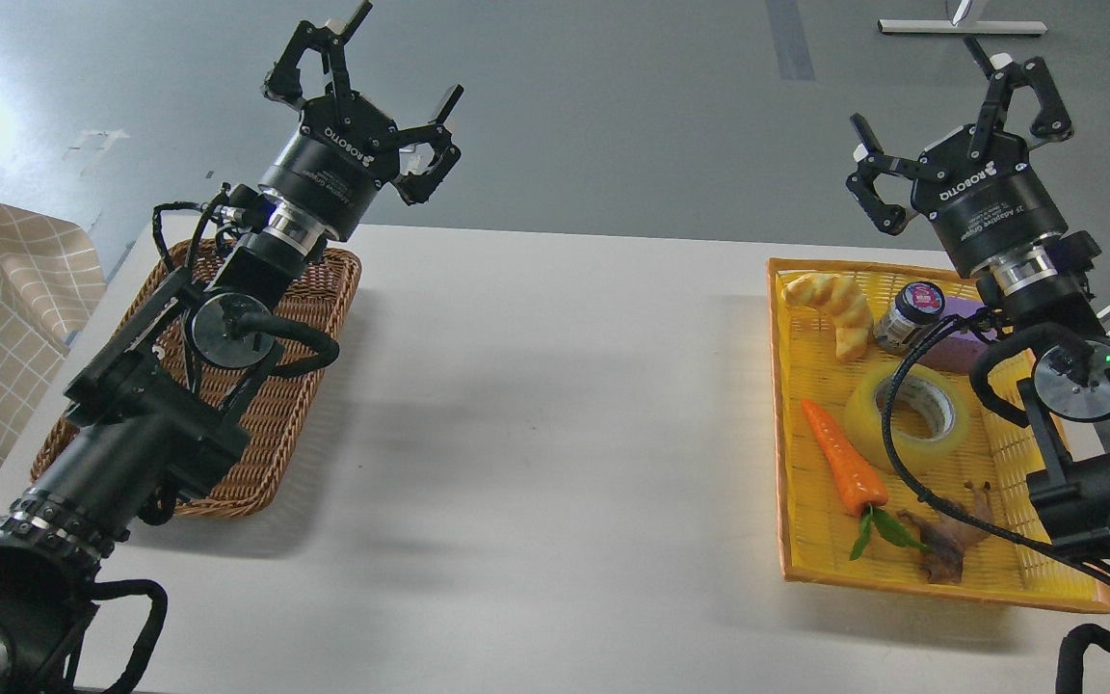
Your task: Place and transfer tape with both arms
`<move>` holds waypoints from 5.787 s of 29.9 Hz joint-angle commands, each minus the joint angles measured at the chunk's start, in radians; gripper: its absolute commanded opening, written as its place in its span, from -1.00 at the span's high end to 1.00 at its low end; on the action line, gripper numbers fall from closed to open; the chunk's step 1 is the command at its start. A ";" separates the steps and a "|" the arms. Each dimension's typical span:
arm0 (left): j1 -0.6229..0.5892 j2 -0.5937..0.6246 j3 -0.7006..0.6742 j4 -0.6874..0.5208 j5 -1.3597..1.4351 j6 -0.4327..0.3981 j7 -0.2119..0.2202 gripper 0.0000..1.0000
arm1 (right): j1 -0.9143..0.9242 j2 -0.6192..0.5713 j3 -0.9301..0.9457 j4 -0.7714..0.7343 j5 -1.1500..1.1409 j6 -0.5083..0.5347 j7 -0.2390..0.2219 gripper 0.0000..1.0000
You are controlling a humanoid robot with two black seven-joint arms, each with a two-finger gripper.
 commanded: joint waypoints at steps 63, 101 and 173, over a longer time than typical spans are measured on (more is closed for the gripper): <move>-0.004 -0.002 -0.004 -0.004 -0.002 0.000 0.000 -0.95 | 0.028 -0.302 -0.221 0.000 -0.058 0.000 -0.005 -1.00; -0.010 0.000 -0.001 -0.007 0.000 0.000 0.000 -0.95 | 0.132 -0.774 -0.602 0.301 -0.952 0.000 -0.052 -1.00; 0.001 0.002 -0.012 -0.011 0.000 0.000 -0.002 -0.95 | -0.066 -0.642 -0.602 0.290 -1.540 -0.013 -0.052 -0.93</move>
